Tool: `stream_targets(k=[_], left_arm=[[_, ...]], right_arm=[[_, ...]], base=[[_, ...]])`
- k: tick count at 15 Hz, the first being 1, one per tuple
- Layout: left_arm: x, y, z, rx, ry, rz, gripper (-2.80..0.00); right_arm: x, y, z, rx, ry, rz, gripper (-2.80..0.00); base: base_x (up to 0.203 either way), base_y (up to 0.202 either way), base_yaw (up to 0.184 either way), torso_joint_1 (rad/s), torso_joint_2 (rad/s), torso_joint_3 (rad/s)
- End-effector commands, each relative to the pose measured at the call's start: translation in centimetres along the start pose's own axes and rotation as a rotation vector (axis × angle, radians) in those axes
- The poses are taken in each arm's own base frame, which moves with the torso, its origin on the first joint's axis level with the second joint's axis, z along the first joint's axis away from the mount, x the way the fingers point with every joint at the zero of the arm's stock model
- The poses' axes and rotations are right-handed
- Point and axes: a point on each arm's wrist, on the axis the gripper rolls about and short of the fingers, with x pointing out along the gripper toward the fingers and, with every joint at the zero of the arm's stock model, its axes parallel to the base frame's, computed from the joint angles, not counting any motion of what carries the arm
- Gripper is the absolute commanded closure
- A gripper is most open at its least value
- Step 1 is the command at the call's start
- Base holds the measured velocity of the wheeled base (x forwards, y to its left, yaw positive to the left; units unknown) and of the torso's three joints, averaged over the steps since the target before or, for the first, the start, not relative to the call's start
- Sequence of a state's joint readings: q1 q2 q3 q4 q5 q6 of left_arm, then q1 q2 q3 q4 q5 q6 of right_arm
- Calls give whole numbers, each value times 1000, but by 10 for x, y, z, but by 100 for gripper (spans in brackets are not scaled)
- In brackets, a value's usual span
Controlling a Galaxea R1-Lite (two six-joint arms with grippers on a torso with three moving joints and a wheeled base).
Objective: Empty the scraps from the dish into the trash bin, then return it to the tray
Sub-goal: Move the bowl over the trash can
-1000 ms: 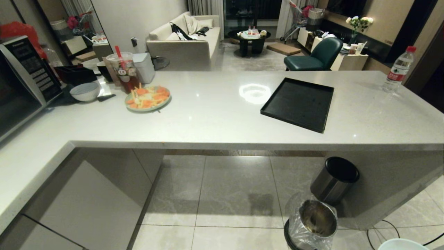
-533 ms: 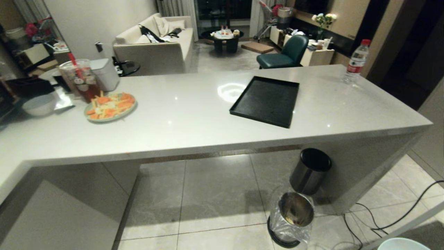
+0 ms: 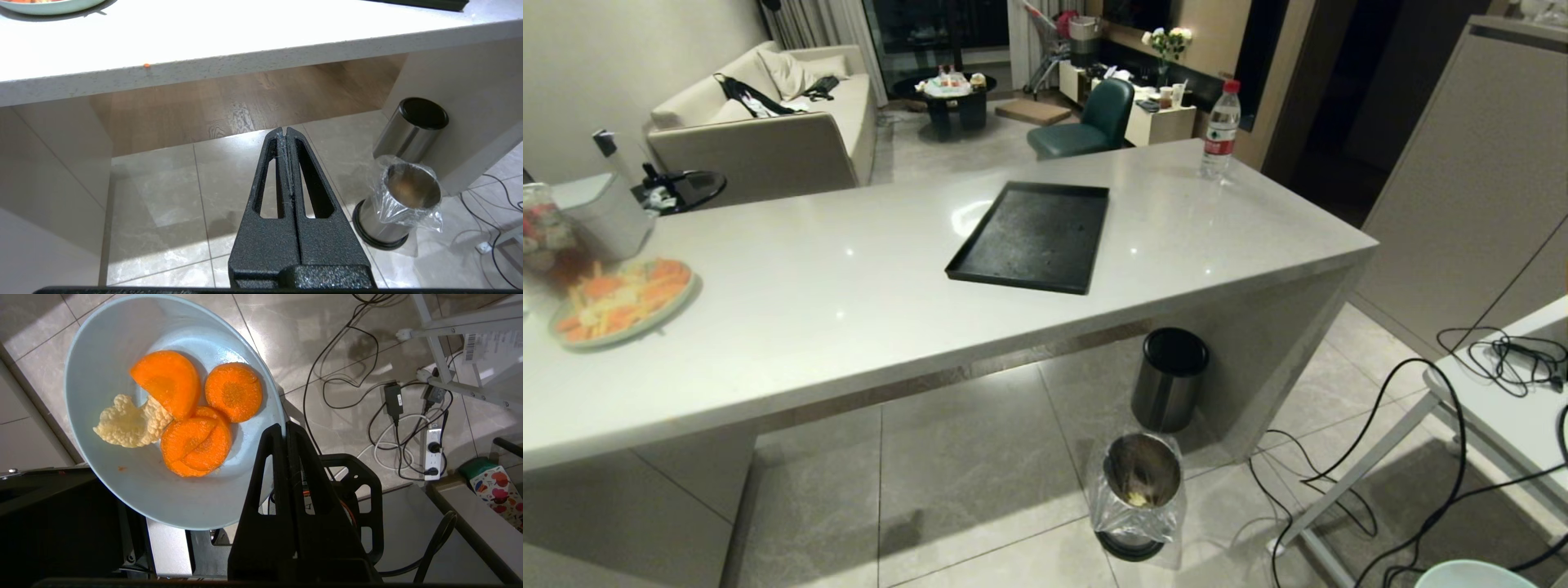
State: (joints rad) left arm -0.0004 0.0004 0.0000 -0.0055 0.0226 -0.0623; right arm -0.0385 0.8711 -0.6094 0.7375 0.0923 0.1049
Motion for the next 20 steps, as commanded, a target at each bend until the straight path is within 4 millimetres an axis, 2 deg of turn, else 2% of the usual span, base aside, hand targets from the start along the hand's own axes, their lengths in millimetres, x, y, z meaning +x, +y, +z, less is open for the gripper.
stream_targets(k=[1, 12, 20], left_arm=[[0, 0, 0, -1, 0, 1, 0], [0, 0, 0, -1, 0, 1, 0], [0, 0, 0, -1, 0, 1, 0]], right_arm=[[0, 0, -1, -2, 5, 0, 0], [1, 0, -2, 1, 11, -2, 0], [1, -1, -3, 0, 16, -3, 0]], base=[[0, 0, 0, 0, 0, 0], [0, 0, 0, -6, 12, 9], [0, 0, 0, -166, 509, 327]])
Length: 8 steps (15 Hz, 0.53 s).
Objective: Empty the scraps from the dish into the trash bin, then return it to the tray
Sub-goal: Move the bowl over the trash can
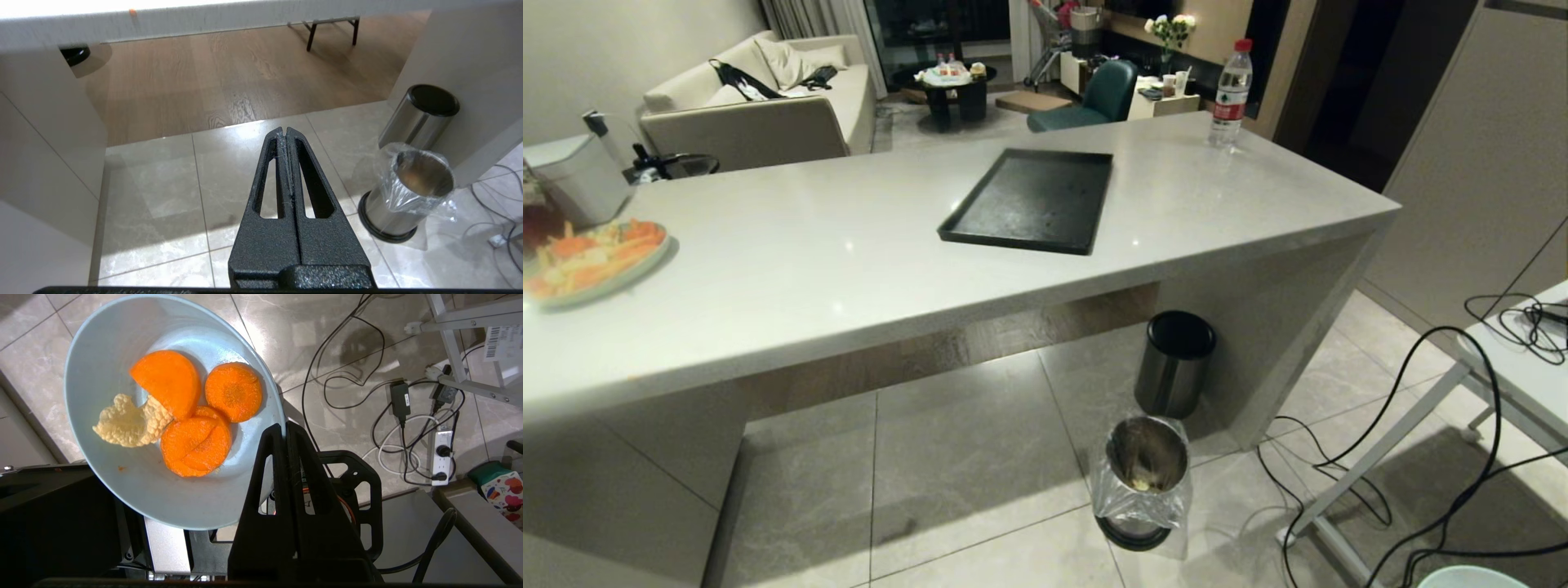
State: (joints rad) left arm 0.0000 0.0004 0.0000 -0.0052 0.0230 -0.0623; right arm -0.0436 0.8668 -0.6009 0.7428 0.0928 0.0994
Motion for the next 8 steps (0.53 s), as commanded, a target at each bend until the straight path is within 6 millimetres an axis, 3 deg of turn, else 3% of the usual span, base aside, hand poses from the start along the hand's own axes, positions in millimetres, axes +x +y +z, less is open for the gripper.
stream_targets(k=[1, 8], left_arm=[[0, 0, 0, -1, 0, 0, 0], [0, 0, 0, -1, 0, 0, 0]], right_arm=[[0, 0, 0, 1, 7, 0, 0], [1, 0, 0, 0, 8, 0, 0]], base=[[0, 0, 0, -155, 527, 367], [0, 0, 0, -119, 502, 373]])
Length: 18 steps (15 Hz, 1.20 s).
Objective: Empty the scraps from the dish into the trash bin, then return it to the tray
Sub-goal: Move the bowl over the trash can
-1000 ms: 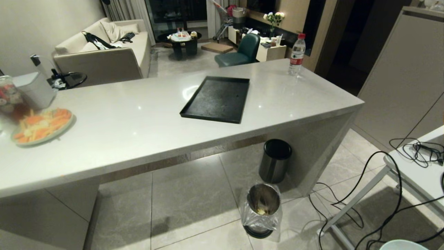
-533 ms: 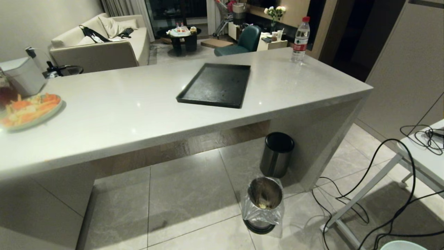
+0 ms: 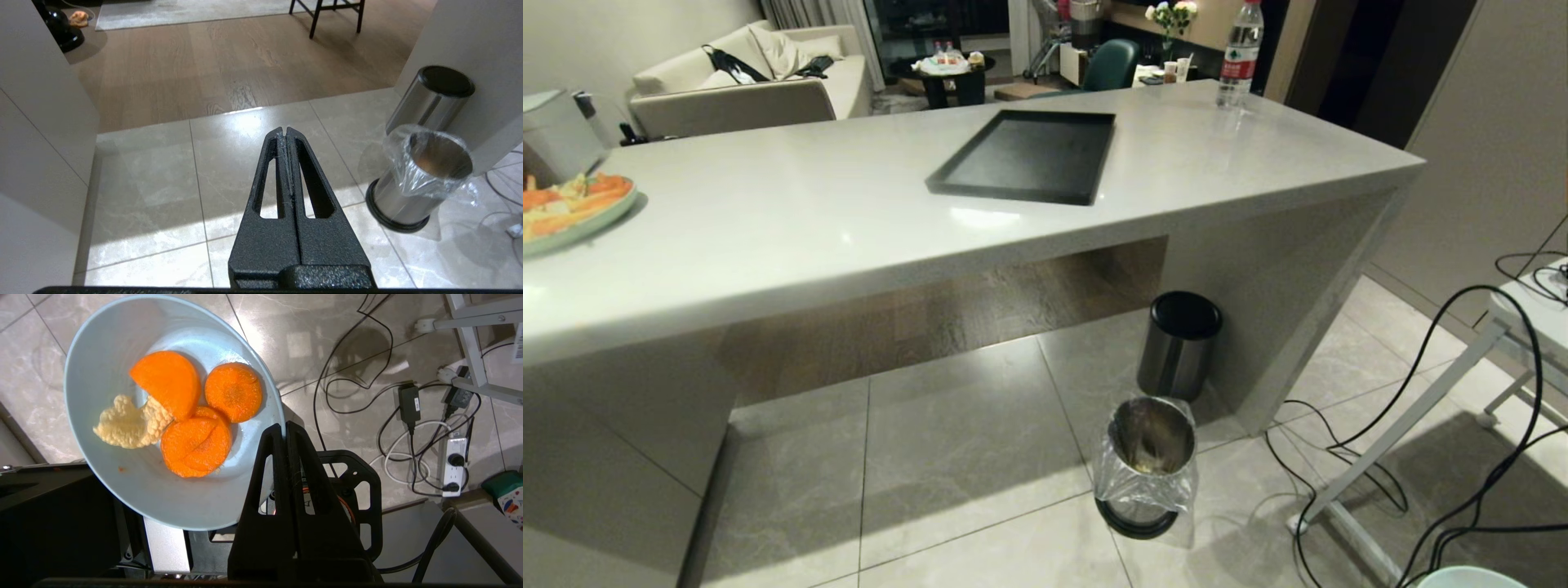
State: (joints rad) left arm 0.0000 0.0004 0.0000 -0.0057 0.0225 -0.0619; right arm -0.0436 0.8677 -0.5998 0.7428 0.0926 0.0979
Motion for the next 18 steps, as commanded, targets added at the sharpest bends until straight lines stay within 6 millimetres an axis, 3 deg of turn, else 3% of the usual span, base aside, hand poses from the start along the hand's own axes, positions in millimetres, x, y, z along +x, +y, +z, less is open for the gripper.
stream_targets(k=[1, 10, 18], left_arm=[[0, 0, 0, -1, 1, 0, 0], [0, 0, 0, -1, 1, -1, 0], [0, 0, 0, -1, 1, 1, 0]], right_arm=[[0, 0, 0, 0, 6, 0, 0], [3, -1, -3, -15, 19, -4, 0], [4, -1, -4, -7, 22, -9, 0]], base=[[0, 0, 0, -76, 466, 391], [0, 0, 0, -15, 438, 422], [0, 0, 0, 3, 29, 29]])
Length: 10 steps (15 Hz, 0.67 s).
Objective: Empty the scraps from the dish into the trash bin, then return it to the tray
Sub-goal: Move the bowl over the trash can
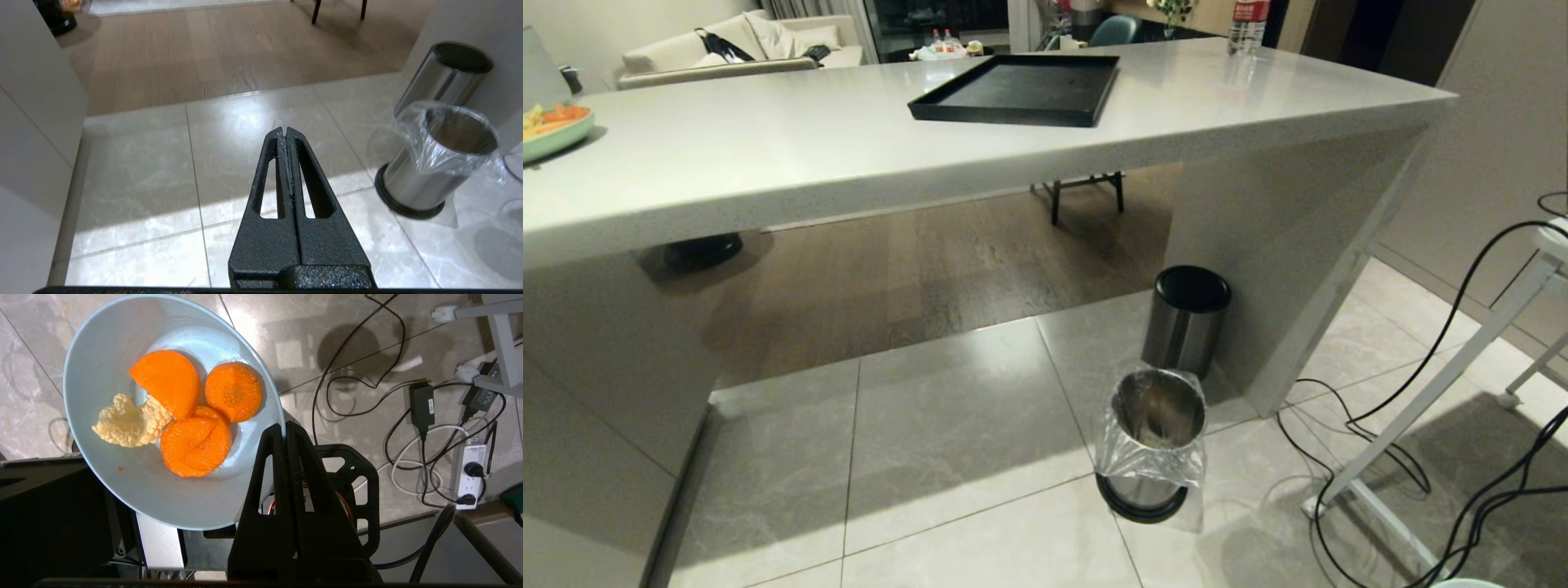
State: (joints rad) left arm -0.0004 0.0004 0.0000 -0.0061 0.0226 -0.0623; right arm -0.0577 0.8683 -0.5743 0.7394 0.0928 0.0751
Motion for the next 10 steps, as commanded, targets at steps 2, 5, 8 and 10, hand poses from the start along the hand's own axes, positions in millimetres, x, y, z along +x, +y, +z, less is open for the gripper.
stream_targets(k=[2, 5, 8, 10], left_arm=[[0, 0, 0, 1, 1, 1, 0], [0, 0, 0, -1, 1, 1, 0], [0, 0, 0, -1, 1, 1, 0], [0, 0, 0, -1, 1, 1, 0]], right_arm=[[0, 0, -1, 3, 6, 0, 0], [2, 0, -4, 3, 11, 0, 0], [2, 0, -4, 2, 13, 0, 0], [2, -1, -4, 5, 16, 0, 0]], base=[[0, 0, 0, 35, 122, 123], [0, 0, 0, 7, 27, 29], [0, 0, 0, 0, 0, 0], [0, 0, 0, 0, 0, 0]])
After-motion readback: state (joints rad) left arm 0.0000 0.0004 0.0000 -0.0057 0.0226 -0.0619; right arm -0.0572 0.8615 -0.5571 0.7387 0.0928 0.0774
